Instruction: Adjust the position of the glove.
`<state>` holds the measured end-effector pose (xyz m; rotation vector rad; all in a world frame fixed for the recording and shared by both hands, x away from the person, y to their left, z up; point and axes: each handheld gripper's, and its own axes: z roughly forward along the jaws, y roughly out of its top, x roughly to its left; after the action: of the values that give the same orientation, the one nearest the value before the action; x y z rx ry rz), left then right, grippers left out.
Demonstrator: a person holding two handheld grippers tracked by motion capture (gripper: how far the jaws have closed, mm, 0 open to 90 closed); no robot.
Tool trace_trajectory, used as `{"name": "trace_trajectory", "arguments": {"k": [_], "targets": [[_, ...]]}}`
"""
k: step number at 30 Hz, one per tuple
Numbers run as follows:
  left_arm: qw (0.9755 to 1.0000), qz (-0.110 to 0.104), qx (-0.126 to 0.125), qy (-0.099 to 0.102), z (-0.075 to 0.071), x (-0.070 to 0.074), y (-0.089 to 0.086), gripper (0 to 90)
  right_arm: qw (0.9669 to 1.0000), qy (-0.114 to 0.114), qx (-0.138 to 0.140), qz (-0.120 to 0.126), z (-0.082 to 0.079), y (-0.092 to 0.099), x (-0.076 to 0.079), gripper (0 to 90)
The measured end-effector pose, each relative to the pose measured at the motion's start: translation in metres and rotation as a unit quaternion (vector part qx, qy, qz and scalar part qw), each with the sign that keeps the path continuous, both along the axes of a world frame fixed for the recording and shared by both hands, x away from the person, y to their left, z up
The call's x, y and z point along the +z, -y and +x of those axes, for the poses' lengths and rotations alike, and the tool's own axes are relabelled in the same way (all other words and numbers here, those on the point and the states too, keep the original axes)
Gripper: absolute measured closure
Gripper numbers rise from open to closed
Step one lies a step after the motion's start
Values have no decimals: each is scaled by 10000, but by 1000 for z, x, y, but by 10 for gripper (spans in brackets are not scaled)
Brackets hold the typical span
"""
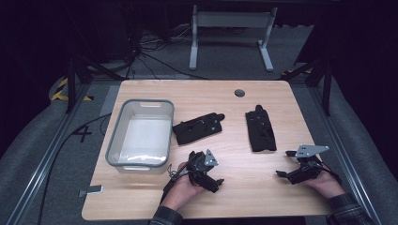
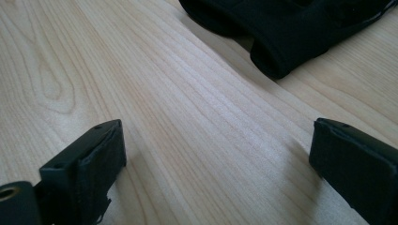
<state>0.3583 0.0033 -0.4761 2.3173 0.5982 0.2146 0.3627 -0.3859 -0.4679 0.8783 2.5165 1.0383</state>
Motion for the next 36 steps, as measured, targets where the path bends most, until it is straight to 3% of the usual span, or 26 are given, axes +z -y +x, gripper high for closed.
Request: {"name": "trace_trajectory", "arguments": {"k": [8,13,20,28,36], "targets": [[10000,13,-19,5,1,0,0,0,9998,-149,81,78,2,1,8,179],[10000,15,-33,9,1,0,1,0,9998,-109,96,127,5,-2,13,236],[10000,15,-30,10,1,0,1,0,9995,47,164,265,11,-6,25,412],[10000,15,-46,19,1,0,1,0,9990,25,261,360,21,-9,33,623],[10000,14,-50,22,1,0,1,0,9992,43,287,259,35,-20,36,776]]}}
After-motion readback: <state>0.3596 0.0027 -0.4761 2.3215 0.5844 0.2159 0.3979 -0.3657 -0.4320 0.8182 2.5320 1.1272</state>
